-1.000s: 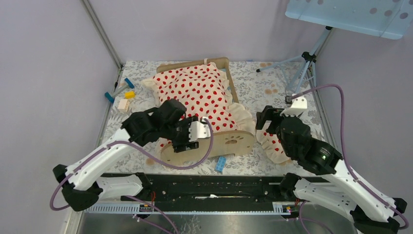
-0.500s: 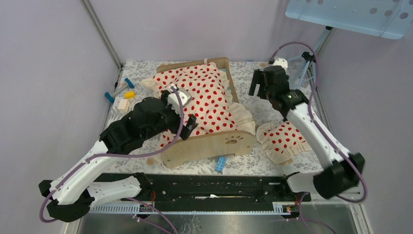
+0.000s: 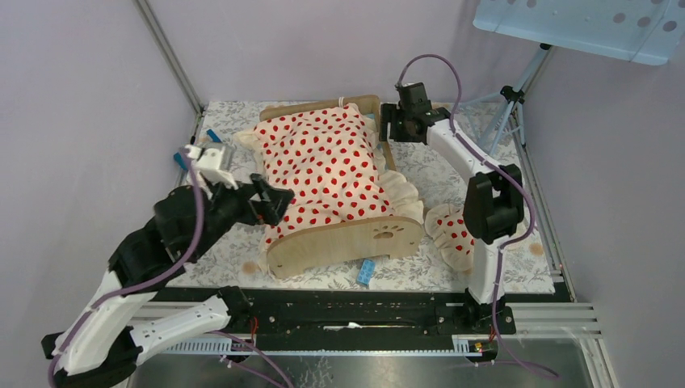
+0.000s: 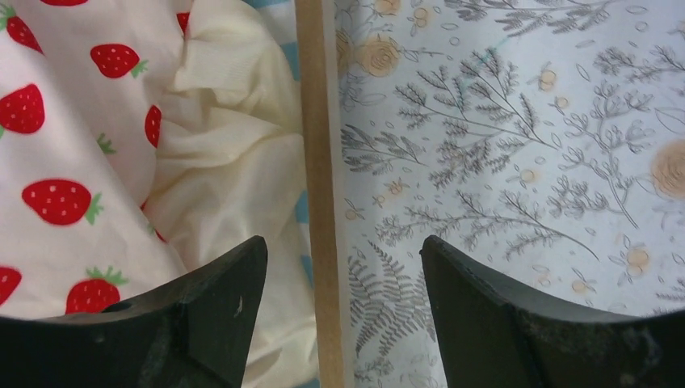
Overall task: Set up the pet bed
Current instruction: Adjust the bed frame at the center of the board.
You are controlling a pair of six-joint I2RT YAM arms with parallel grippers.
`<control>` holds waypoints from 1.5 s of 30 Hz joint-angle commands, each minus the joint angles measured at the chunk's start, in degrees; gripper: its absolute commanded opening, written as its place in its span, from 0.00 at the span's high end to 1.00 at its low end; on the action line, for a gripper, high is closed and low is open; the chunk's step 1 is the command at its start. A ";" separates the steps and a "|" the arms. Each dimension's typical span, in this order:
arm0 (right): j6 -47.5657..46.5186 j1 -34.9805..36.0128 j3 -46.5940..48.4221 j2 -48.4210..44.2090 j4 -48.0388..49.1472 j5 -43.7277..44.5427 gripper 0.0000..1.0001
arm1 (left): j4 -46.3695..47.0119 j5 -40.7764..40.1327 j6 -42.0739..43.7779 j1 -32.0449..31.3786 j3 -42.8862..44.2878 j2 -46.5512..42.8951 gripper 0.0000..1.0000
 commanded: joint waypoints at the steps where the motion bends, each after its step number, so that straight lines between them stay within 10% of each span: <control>1: -2.46 -0.28 5.97 3.60 -1.45 -4.83 0.24 | -0.05 -3.29 -3.83 -0.01 -1.04 -3.26 0.01; 9: -3.35 -0.23 14.64 12.19 -6.74 -2.97 0.39 | 7.01 -3.15 -4.21 -0.06 -0.46 -2.19 0.01; 18: 9.90 -0.27 14.39 10.24 -3.61 3.92 1.00 | -3.35 -5.68 -5.03 0.01 0.36 -2.57 0.01; 41: 71.17 10.67 -24.92 -16.67 12.40 35.09 1.00 | -12.10 -17.99 -12.05 -0.05 6.96 4.90 0.01; 45: 65.07 14.98 -26.05 -17.33 17.48 33.11 0.65 | -13.73 -21.32 -16.09 -0.05 6.40 6.04 0.01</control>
